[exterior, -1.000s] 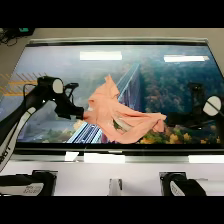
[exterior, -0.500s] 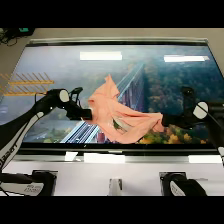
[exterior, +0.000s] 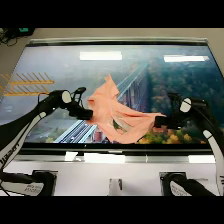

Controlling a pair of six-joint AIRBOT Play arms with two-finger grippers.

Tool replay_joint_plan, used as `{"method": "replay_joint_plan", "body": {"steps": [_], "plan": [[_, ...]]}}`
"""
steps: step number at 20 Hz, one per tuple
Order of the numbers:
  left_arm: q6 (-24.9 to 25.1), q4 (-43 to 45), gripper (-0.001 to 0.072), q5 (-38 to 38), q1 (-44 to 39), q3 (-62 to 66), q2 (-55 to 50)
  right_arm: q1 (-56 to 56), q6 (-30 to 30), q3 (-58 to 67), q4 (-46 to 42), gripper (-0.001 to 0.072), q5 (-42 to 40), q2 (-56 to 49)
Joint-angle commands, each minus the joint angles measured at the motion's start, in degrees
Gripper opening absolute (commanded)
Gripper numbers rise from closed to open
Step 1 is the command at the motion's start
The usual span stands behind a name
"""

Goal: Fold the shirts.

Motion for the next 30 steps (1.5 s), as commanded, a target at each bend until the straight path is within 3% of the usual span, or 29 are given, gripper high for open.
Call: {"method": "replay_joint_plan", "body": {"steps": [1, 2, 3, 4, 8, 12, 16, 19, 21, 24, 30], "plan": [[1.62, -0.02, 0.0039, -3.56, -0.02, 0.0, 1.46, -0.02, -1.57, 0.0, 0.46, 0.0595, -5.03, -3.78], [1.6, -0.02, 0.0039, -3.98, -0.02, 0.0, 2.21, -0.02, -1.14, 0.0, 0.52, 0.0536, -5.49, -4.83], [1.6, -0.02, 0.0039, -4.13, -0.02, 0.0, 2.86, -0.02, -1.07, 0.0, 0.55, 0.0353, -5.29, -5.84], [1.6, -0.02, 0.0039, -4.11, -0.02, 0.0, 3.61, -0.02, -0.96, 0.0, 1.07, 0.0014, -4.22, -6.73], [1.86, 0.22, 0.0038, -4.04, 0.42, 2.1, 8.37, -0.02, -3.56, 2.64, 1.09, 0.0023, -1.44, -2.75], [1.79, 7.91, 0.0038, -2.6, 2.03, 19.67, 19.74, -0.02, -3.91, 18.78, -5.62, 0.0023, -8.92, 11.3], [-1.84, 8.35, 0.0038, 12.22, 3.06, 45.22, 30.47, -0.02, -4.02, 39.5, -4.07, 0.0024, -21.44, 26.01], [-2.12, 8.17, 0.0038, 22.05, 0.55, 51.52, 36.98, -0.02, -4.02, 45.03, -5.01, 0.0024, -22.05, 33.48], [-2.8, 8.44, 0.0038, 17.11, 0.46, 50.18, 40.74, -0.02, -4.02, 45.05, -6.91, 0.0024, -16.2, 36.63], [-8.15, 12.46, 0.0037, 1.99, 0.44, 47.54, 43.1, -0.02, -4.11, 45.05, -10.34, 0.0024, -4.81, 37.57], [-7.34, 19.3, 0.0038, -7.61, 0.44, 47.36, 39.74, -0.02, -7.06, 45.05, -13.22, 0.0025, 2.64, 32.5]]}}
